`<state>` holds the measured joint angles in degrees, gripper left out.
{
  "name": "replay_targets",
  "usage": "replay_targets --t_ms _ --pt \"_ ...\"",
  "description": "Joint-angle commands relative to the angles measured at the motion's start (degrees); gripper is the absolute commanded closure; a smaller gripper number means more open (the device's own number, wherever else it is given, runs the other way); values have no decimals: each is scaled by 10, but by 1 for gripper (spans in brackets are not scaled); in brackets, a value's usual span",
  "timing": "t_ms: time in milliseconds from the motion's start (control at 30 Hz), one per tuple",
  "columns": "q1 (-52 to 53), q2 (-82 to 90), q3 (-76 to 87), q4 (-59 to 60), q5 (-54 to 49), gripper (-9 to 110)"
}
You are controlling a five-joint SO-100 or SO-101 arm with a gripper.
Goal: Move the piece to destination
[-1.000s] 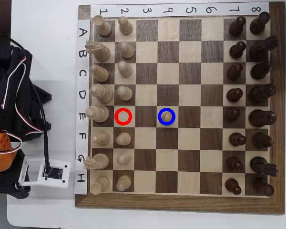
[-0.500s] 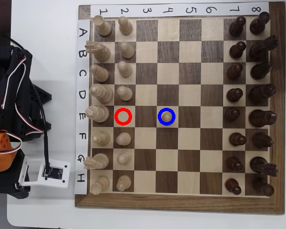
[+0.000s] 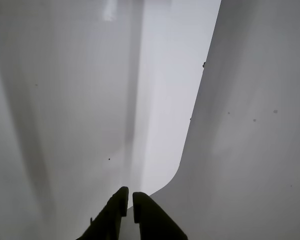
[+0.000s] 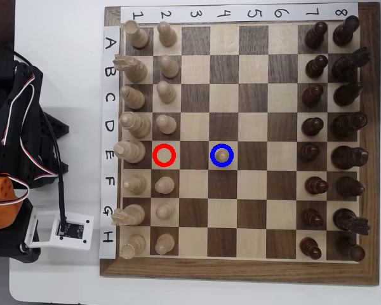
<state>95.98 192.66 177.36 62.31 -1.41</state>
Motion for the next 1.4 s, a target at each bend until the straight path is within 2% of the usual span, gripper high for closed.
replay_targets --t_ms 0,1367 --pt "1 36 17 1 0 101" --pt "1 36 17 1 1 101"
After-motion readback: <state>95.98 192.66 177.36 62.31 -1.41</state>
